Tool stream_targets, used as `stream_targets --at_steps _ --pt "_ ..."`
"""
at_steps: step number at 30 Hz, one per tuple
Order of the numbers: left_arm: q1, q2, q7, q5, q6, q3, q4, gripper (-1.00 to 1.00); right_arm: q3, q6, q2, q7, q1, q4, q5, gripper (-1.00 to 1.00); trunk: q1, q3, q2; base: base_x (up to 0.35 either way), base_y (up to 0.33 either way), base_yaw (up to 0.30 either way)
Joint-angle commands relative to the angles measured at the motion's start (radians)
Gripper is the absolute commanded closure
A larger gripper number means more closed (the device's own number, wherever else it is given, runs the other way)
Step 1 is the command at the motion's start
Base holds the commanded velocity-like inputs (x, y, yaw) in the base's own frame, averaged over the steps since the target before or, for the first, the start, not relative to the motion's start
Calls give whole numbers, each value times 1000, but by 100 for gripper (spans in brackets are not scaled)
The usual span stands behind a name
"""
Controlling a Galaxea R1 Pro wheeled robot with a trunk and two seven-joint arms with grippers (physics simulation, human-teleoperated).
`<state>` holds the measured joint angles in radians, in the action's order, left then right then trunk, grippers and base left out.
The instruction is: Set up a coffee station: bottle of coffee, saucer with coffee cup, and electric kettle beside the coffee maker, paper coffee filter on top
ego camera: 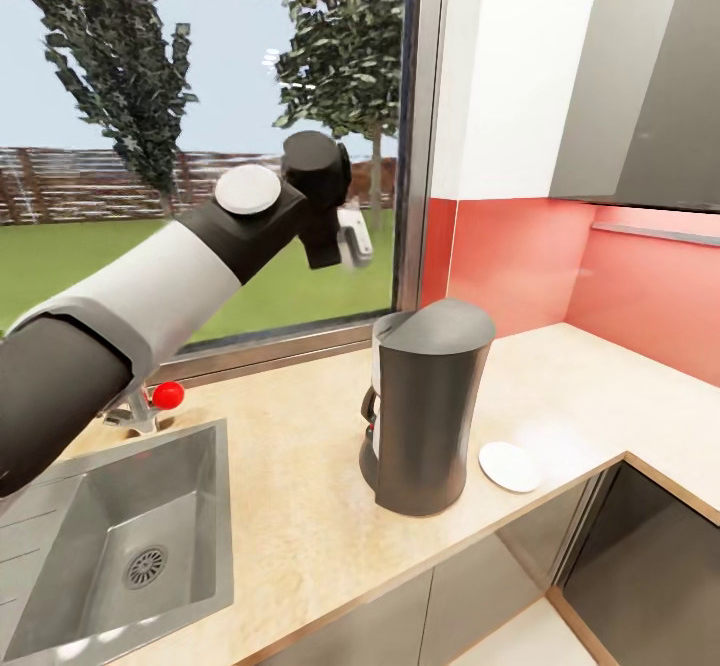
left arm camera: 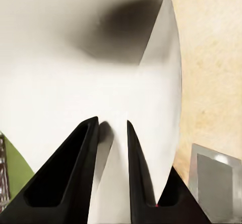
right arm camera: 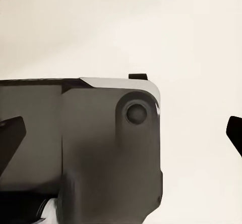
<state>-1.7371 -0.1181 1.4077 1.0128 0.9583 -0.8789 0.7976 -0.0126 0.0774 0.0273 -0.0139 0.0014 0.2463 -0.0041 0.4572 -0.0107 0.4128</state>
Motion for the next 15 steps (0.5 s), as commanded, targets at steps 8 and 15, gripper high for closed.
stream_targets --at_steps 8,15 --pt "7 -11 94 110 0 0 2 100 -3 2 -1 -1 0 1 0 -100 0 -1 1 0 0 0" --pt "14 -12 97 110 -6 3 2 100 -4 1 -1 -1 0 3 -2 -100 0 -1 1 0 0 -152"
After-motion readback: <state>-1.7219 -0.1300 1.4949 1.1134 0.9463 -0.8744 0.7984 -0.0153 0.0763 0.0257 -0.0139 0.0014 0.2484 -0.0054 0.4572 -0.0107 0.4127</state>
